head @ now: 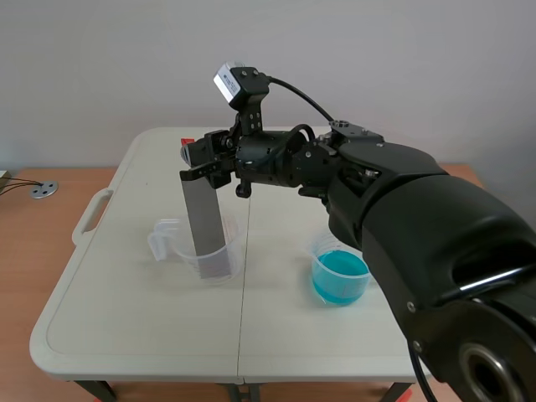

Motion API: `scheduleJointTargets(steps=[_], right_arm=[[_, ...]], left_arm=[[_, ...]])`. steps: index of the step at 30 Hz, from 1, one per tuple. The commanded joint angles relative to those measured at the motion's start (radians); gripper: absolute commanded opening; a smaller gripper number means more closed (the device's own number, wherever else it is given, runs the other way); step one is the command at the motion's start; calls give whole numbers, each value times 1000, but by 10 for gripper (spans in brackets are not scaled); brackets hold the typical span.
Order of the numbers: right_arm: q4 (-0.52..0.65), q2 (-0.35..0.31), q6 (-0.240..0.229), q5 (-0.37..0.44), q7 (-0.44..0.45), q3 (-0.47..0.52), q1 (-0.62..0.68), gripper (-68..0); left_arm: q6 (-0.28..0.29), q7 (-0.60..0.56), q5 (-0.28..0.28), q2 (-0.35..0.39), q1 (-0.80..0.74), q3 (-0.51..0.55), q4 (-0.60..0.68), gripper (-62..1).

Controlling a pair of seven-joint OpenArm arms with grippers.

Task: Hold the metal plate by the orange handle, dip it into the blue solution, take it out and point at it, then put the plate back in the beaker on the left.
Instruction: 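Lift the metal plate out of the left beaker, then move the plate over the blue solution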

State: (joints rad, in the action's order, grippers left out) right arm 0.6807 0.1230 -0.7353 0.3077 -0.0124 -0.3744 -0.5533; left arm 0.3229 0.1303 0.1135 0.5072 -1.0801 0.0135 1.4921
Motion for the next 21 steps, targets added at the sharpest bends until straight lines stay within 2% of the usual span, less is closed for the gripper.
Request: scheduleJointTargets(steps=[1,9,14,21], right_arm=[[23,32,-10,17,10,5,-28,-627],[68,32,-10,0,11,5,11,-627],[200,23,-10,-64,11,5,78,-627],[416,-9,-10,-97,-4,5,167,-627]], left_arm=[[5,-6,5,6,-2,-2,18,-590],[5,-6,5,6,-2,-2,18,-590],[5,-6,5,6,-2,-2,18,-590],[5,-6,5,6,-3,-2,18,-590]])
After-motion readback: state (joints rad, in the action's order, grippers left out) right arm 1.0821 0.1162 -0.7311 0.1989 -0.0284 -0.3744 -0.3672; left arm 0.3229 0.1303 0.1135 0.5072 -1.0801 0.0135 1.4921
